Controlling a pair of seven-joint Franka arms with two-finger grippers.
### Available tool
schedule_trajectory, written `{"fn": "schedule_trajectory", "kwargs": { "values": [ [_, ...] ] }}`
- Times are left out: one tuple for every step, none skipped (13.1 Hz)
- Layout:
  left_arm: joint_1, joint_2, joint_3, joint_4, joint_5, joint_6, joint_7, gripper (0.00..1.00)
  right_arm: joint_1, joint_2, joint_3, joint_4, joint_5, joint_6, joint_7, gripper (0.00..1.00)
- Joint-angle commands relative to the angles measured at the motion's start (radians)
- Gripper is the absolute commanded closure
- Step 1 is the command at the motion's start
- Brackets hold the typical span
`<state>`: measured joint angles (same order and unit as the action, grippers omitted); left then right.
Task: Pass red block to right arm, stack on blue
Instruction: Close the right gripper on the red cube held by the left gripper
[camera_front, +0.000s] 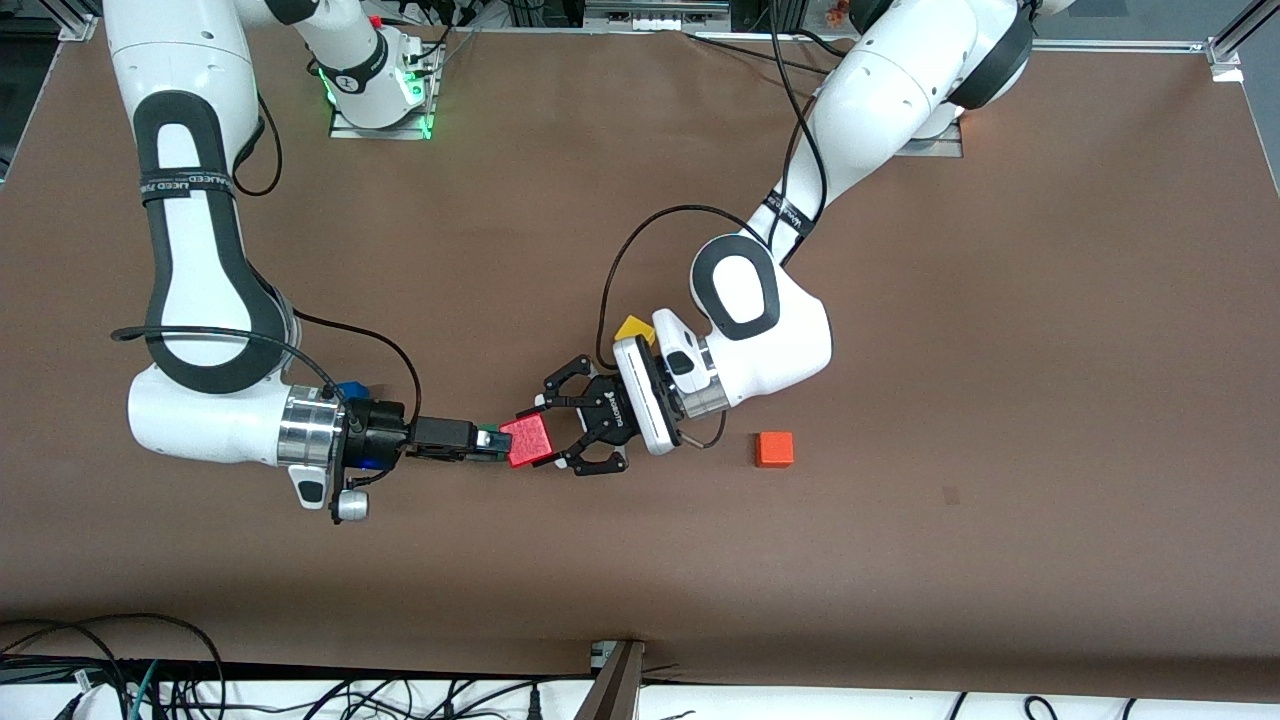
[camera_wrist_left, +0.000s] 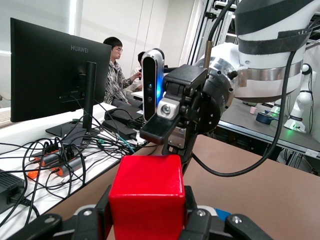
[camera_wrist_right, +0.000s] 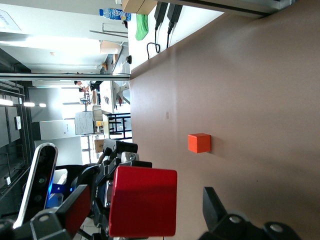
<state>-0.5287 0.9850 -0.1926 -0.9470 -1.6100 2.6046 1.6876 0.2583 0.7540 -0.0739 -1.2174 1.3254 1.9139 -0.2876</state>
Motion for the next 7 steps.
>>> {"fn": "schedule_trajectory", "kwargs": {
  "values": [
    [-0.007,-0.006,0.002,0.011,-0.038,0.002,0.004,1.00,0.007,0.041,0.006,0.065,0.020,0.031,-0.004,0.00],
    [-0.007,-0.006,0.002,0.011,-0.039,0.002,0.004,1.00,0.013,0.042,0.022,0.067,0.018,0.046,-0.001,0.00],
    [-0.007,-0.006,0.002,0.011,-0.039,0.002,0.004,1.00,0.013,0.042,0.035,0.067,0.018,0.069,0.001,0.00],
    [-0.007,-0.006,0.002,0.011,-0.039,0.002,0.004,1.00,0.013,0.042,0.040,0.067,0.018,0.079,0.002,0.02],
    [-0.007,-0.006,0.002,0.011,-0.050,0.002,0.004,1.00,0.013,0.042,0.042,0.067,0.018,0.080,0.001,0.32],
    [-0.007,-0.006,0.002,0.011,-0.053,0.002,0.004,1.00,0.012,0.042,0.042,0.068,0.018,0.079,0.001,0.71],
    [-0.007,-0.006,0.002,0.011,-0.053,0.002,0.004,1.00,0.012,0.042,0.042,0.068,0.018,0.079,-0.004,0.87]
  ]
}}
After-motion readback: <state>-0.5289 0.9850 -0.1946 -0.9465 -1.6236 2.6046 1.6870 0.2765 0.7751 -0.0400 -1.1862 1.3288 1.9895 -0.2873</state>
